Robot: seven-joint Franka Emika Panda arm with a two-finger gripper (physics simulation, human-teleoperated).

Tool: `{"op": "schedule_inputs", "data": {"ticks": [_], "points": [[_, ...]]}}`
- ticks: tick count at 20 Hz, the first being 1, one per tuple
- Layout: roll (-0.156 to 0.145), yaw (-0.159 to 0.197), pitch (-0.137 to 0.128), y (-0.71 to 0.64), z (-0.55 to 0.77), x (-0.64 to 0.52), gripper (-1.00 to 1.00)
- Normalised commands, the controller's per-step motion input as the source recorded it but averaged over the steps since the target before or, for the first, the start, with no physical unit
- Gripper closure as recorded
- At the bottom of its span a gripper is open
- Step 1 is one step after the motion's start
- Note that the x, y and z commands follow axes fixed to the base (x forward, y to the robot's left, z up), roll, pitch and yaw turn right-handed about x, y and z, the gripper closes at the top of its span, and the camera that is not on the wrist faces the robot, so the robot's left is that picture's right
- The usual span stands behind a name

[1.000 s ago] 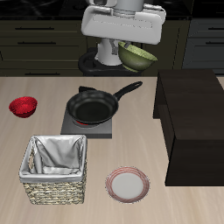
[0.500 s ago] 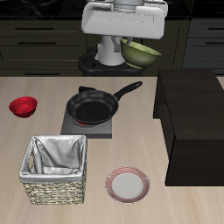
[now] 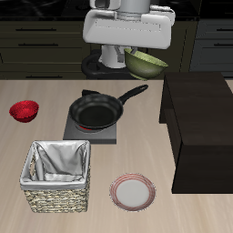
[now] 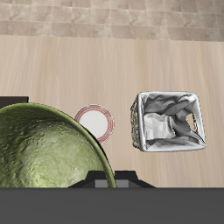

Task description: Place the green bowl on the plate

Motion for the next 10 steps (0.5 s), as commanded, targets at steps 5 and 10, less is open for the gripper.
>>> {"op": "schedule_inputs", "data": {"ticks": [5,10], "points": [[0.026,-0.015,0.018,0.21,-0.13,0.23,1.00],[0.060,-0.009,0.035,0.30,-0.24,0.03,1.00]]}}
